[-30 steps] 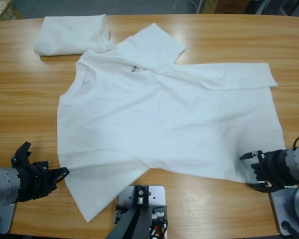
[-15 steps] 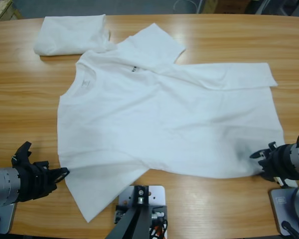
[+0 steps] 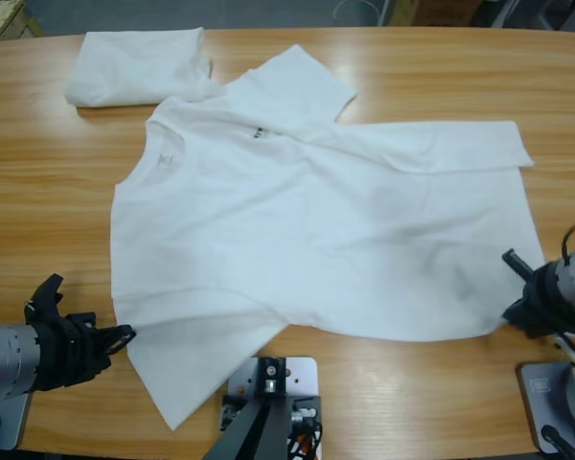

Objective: Fold clothes

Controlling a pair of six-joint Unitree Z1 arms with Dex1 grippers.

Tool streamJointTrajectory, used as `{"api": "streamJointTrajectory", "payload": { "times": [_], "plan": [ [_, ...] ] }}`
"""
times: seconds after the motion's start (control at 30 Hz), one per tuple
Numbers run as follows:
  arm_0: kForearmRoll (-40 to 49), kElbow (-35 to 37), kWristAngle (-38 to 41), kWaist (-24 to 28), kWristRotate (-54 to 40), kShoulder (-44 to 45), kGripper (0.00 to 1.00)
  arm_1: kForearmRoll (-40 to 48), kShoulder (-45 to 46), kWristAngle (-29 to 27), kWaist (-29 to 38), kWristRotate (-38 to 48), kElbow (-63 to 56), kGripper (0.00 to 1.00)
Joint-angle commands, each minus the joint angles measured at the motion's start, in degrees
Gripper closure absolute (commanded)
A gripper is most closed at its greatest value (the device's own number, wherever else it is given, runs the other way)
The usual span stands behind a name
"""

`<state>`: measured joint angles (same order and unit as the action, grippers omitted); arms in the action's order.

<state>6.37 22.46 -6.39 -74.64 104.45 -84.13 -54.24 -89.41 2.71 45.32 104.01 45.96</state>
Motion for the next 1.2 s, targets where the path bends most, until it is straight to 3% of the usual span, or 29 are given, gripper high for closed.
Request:
{"api": "streamJointTrajectory", "payload": {
  "times": [0.03, 0.23, 0.4, 0.57, 0.73, 1.0, 1.2],
  "plan": [
    [6.74, 5.65, 0.76, 1.95, -1.26, 5.64, 1.0, -12.05, -3.25, -3.73, 0.91, -9.28, 10.99, 1.0],
    [18.41, 9.01, 0.85, 2.21, -1.09, 12.36, 1.0, -14.86, -1.75, 0.21, 3.02, -9.88, 10.97, 1.0],
    [21.08, 10.64, 1.34, 1.16, -0.82, 14.08, 1.0, -18.09, 2.25, 3.52, 6.19, -9.74, 12.19, 1.0],
    [23.23, 14.14, 1.39, -1.11, -0.56, 13.78, 1.0, -19.25, 6.77, 3.71, 7.68, -8.23, 12.64, 1.0],
    [24.16, 15.86, 0.85, -0.95, -0.67, 12.85, 1.0, -19.15, 4.06, 0.81, 7.68, -10.81, 14.53, 1.0],
    [17.64, 16.39, 1.94, 13.59, -9.07, 10.51, 1.0, -18.8, -5.53, 0.21, 5.82, -18.05, 15.83, 1.0],
    [11.17, 16.92, 4.08, 17.4, -12.22, 6.2, 1.0, -18.62, -7.38, -1.44, 0.77, -22.73, 16.99, 1.0]
  ]
}}
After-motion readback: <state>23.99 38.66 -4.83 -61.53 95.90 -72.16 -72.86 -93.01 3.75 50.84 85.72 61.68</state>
